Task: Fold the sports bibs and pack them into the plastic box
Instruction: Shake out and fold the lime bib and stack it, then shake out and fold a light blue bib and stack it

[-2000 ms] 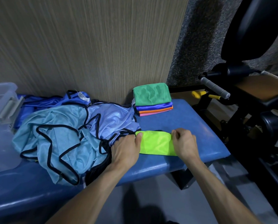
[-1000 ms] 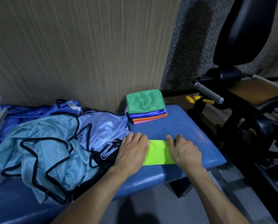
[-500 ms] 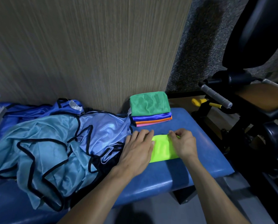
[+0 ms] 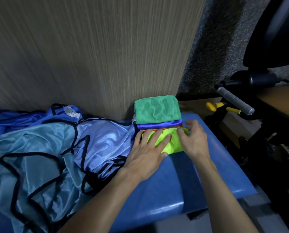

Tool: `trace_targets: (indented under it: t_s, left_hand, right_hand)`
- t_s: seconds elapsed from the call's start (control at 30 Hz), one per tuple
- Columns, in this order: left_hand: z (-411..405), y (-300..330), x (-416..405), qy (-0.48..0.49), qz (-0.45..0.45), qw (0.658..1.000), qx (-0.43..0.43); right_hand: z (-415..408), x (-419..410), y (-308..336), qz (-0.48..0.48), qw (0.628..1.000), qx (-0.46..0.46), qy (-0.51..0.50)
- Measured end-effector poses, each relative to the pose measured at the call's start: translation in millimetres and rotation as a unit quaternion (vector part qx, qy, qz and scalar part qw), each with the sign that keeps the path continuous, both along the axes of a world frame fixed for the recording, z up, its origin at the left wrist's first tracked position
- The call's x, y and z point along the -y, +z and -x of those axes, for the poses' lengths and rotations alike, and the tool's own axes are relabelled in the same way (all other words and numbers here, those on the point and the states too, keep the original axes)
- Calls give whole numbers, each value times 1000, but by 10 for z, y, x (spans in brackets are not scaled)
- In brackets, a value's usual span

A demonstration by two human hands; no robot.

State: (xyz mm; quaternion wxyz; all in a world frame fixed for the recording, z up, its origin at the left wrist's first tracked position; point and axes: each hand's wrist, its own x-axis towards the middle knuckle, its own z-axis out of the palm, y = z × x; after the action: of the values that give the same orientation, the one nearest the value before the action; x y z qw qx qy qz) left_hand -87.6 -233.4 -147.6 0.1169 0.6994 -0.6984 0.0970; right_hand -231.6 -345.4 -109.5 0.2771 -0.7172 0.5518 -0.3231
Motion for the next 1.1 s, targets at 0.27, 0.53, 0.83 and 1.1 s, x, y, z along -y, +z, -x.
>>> trace_targets:
  t_s: [0.27,0.53,0.83,1.1]
  left_hand:
    - [22,-9,-4,9,40,999,22]
    - [1,126,-97,-10,27,999,18]
    - [-580,801,-902,138,70,988,-17]
    - [-1052,920,-1562,272,45,954,-114]
  right_hand:
    - [78,14,-129,84,996,-20,-5]
    - [48,-158,-105,195,955,-215,57]
    - [-270,-789,202,204,953,-56,218]
    - [-633,-1387,138,-28,929,-57,364]
